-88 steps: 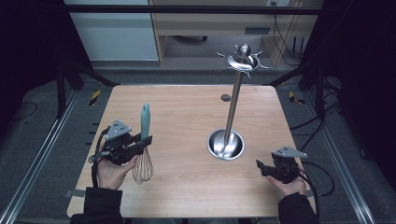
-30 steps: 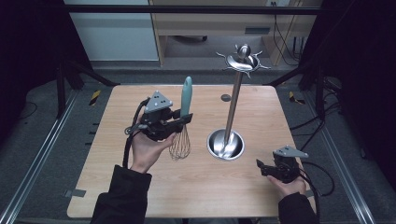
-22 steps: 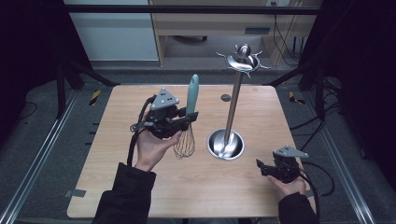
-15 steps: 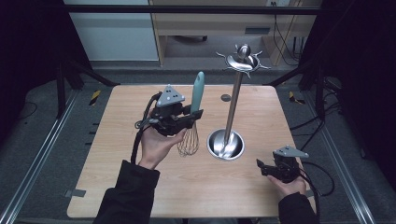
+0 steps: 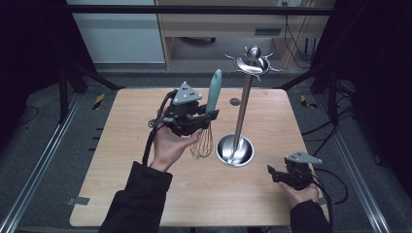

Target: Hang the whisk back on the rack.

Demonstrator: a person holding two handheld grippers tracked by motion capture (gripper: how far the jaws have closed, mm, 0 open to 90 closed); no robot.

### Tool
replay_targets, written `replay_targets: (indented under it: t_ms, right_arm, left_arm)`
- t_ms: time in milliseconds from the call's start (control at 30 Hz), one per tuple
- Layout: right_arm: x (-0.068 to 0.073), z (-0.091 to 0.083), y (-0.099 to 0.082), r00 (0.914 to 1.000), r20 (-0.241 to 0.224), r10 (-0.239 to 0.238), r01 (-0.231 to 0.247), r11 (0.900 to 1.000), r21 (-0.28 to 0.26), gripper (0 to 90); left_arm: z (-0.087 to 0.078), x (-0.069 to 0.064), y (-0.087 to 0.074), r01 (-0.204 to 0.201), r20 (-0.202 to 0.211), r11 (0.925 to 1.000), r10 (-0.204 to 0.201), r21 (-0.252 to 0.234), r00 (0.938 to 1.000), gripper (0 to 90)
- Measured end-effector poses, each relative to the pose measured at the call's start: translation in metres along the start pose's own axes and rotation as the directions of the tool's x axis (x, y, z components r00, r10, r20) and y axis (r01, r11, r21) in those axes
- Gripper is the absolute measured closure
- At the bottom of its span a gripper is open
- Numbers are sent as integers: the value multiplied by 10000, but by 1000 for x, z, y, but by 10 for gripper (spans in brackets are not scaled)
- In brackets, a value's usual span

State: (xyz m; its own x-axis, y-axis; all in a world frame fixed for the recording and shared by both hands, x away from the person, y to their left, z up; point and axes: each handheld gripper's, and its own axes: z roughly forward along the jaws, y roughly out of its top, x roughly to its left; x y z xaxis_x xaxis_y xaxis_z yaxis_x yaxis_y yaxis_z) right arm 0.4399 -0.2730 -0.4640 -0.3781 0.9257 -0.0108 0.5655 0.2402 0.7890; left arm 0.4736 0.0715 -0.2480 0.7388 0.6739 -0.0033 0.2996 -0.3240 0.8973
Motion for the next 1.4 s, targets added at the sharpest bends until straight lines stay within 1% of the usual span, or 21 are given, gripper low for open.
replay_targets:
  t_ms: [100, 367, 467, 700, 767, 900, 1000, 1400]
  right_arm:
    - [0, 0, 0, 10000, 1, -13, 13, 10000, 7, 267]
    - [0, 0, 0, 10000, -16, -56, 56, 10000, 2, 267]
    - [0, 0, 0, 10000, -21, 20, -20, 10000, 4, 268]
    - [0, 0, 0, 10000, -40, -24, 24, 10000, -7, 268]
    - [0, -1, 0, 10000, -30, 48, -48, 10000, -23, 267]
    - [-1, -1, 0, 10000, -28, -29, 29, 10000, -2, 267]
    - [-1, -1, 0, 10000, -29, -17, 17, 10000, 14, 268]
    - [-1, 0, 0, 10000, -18, -93, 93, 10000, 3, 269]
  left_arm:
    - [3, 0, 2, -20, -52, 10000, 21, 86, 10000, 693]
    - [9, 0, 6, 25, -17, 9999, -25, 113, 10000, 693]
    - [11, 0, 8, -26, -22, 9999, 26, 159, 10000, 693]
    - [16, -3, 12, -170, -63, 9995, 171, 268, 9998, 693]
    - [18, -3, 13, -201, -85, 9993, 204, 303, 9998, 693]
    - [19, -4, 16, -237, -96, 9995, 239, 214, 9997, 693]
    - [21, -5, 16, -260, -158, 9990, 265, 354, 9995, 693]
    - [28, -5, 20, -209, -169, 9984, 218, 524, 9996, 693]
